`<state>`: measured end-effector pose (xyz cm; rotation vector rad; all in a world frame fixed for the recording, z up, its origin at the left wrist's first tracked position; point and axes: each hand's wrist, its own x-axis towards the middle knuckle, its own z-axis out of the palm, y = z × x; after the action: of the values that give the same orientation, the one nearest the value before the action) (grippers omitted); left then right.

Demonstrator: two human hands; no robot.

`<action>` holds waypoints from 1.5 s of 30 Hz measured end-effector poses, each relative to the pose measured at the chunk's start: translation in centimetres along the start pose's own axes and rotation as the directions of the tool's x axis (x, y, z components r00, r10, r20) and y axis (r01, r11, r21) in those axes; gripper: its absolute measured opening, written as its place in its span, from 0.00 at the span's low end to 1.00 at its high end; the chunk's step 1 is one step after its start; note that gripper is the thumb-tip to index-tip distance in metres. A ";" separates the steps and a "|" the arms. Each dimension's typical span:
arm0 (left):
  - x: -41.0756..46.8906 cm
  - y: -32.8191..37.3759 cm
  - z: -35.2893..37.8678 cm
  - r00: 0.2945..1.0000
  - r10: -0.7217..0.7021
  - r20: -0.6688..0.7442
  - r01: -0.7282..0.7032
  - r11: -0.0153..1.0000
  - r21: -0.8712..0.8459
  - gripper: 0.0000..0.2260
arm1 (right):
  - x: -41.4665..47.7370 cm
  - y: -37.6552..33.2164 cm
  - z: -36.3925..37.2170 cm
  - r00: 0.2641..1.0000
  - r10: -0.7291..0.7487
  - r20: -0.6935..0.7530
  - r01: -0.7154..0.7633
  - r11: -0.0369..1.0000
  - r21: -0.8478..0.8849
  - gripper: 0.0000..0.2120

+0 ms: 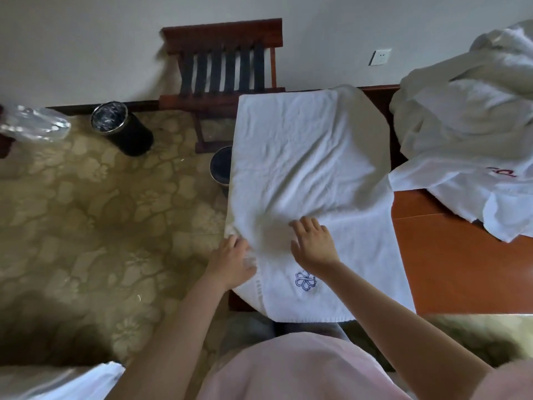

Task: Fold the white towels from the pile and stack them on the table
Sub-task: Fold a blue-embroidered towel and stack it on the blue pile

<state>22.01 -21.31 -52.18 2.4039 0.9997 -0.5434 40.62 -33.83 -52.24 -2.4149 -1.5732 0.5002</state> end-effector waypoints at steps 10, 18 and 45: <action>-0.8 -0.1 -0.4 0.937 0.083 0.339 -0.126 0.986 0.106 0.14 | -0.9 -1.5 0.9 0.972 0.048 0.228 -0.080 0.988 0.131 0.10; 2.0 1.5 -5.8 0.988 0.031 0.153 0.009 0.966 -0.259 0.11 | -0.1 0.6 -2.0 0.974 0.188 0.127 -0.195 0.980 0.043 0.18; 19.9 20.5 -8.5 0.945 0.267 0.188 -0.282 0.958 0.057 0.26 | 3.1 21.6 -10.3 0.692 0.713 0.114 -0.697 0.700 -0.154 0.33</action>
<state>51.56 -18.35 -50.05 2.4600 0.5627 -0.6938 64.01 -39.64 -51.01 -3.0860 -0.6275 0.7757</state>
